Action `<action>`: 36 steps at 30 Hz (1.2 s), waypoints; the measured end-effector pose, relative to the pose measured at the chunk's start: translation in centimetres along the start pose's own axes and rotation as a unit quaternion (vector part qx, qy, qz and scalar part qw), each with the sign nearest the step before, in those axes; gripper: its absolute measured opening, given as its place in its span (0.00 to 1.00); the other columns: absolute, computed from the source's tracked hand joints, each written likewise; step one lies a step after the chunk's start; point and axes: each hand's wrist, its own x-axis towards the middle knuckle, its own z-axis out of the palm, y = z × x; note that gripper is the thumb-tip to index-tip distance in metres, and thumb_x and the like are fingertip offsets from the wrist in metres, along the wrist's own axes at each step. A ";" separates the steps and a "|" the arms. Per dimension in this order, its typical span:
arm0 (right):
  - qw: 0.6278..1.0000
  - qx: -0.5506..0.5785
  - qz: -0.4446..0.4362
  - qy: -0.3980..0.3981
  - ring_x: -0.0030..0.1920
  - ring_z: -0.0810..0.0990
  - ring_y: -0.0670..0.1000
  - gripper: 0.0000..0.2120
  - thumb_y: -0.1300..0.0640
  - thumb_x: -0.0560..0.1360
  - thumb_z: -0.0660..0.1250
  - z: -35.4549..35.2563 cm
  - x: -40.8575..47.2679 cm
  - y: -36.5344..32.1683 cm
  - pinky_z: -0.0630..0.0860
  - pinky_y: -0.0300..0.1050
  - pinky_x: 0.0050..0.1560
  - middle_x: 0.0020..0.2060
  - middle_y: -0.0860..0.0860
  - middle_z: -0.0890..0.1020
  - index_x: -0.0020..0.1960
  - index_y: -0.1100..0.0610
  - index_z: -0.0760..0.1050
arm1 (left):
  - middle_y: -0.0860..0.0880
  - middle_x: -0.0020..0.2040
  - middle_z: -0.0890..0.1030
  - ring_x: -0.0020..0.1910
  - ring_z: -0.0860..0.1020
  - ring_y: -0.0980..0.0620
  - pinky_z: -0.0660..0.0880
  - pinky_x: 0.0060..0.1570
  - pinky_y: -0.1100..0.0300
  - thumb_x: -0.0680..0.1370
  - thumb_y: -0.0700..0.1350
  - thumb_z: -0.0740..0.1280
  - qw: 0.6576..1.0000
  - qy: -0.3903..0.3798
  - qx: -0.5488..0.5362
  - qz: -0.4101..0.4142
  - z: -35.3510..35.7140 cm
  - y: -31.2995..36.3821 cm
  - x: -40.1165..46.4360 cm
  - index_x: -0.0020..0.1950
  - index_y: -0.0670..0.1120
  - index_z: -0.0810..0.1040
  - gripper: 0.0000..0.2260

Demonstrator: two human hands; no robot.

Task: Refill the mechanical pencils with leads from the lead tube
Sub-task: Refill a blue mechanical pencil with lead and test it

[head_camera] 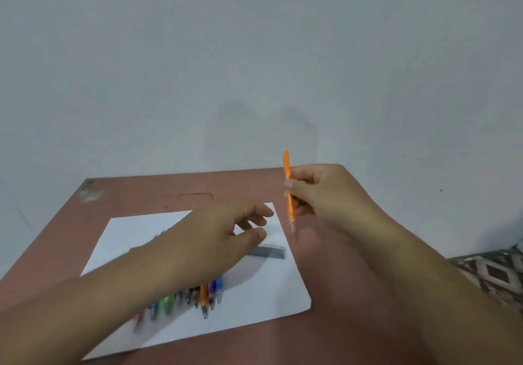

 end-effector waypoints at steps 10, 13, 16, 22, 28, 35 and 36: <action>0.914 -0.393 0.094 0.019 0.49 0.82 0.54 0.11 0.56 0.80 0.64 -7.3 -2.9 6.1 0.75 0.45 0.46 0.45 0.54 0.84 0.54 0.53 0.85 | 0.55 0.70 0.74 0.68 0.71 0.55 0.68 0.68 0.55 0.81 0.58 0.62 0.976 -0.100 0.149 0.123 7.0 4.6 5.6 0.73 0.55 0.72 0.21; 0.915 -0.391 0.096 0.032 0.54 0.81 0.53 0.12 0.55 0.80 0.65 -7.2 -3.6 7.3 0.74 0.42 0.48 0.52 0.53 0.84 0.60 0.50 0.83 | 0.54 0.69 0.74 0.70 0.68 0.52 0.66 0.70 0.53 0.81 0.55 0.61 0.966 -0.113 0.180 0.148 9.3 4.9 6.6 0.71 0.54 0.73 0.19; 0.922 -0.375 0.076 0.063 0.51 0.81 0.51 0.11 0.55 0.78 0.65 -6.9 -3.9 8.1 0.75 0.42 0.48 0.51 0.51 0.85 0.57 0.48 0.85 | 0.53 0.65 0.76 0.66 0.69 0.50 0.68 0.66 0.52 0.79 0.56 0.60 0.958 -0.120 0.207 0.157 10.9 4.9 7.1 0.63 0.51 0.77 0.16; 0.926 -0.369 0.046 0.064 0.50 0.80 0.50 0.12 0.53 0.80 0.64 -6.2 -4.0 9.0 0.76 0.44 0.52 0.49 0.49 0.85 0.56 0.50 0.85 | 0.55 0.66 0.76 0.67 0.68 0.52 0.67 0.68 0.52 0.77 0.62 0.56 0.957 -0.107 0.214 0.164 11.5 4.1 7.5 0.66 0.53 0.76 0.23; 0.924 -0.377 0.033 0.050 0.47 0.79 0.51 0.13 0.52 0.80 0.63 -5.2 -4.0 9.0 0.74 0.46 0.49 0.44 0.51 0.83 0.51 0.55 0.85 | 0.58 0.64 0.77 0.64 0.70 0.54 0.70 0.64 0.52 0.76 0.65 0.53 0.962 -0.096 0.209 0.150 10.6 3.2 6.5 0.65 0.56 0.76 0.25; 0.932 -0.355 0.016 0.068 0.44 0.81 0.45 0.11 0.49 0.80 0.65 -5.6 -4.0 8.1 0.78 0.45 0.49 0.45 0.46 0.86 0.53 0.49 0.86 | 0.59 0.68 0.74 0.68 0.67 0.59 0.66 0.68 0.59 0.80 0.64 0.60 0.971 -0.072 0.188 0.132 7.2 2.3 4.6 0.72 0.57 0.71 0.22; 0.928 -0.366 0.006 0.072 0.45 0.80 0.46 0.11 0.49 0.80 0.65 -5.4 -3.9 8.0 0.79 0.46 0.49 0.46 0.46 0.85 0.53 0.49 0.85 | 0.60 0.69 0.73 0.69 0.66 0.60 0.63 0.69 0.63 0.80 0.63 0.60 0.972 -0.067 0.185 0.129 6.4 1.9 4.2 0.73 0.57 0.71 0.23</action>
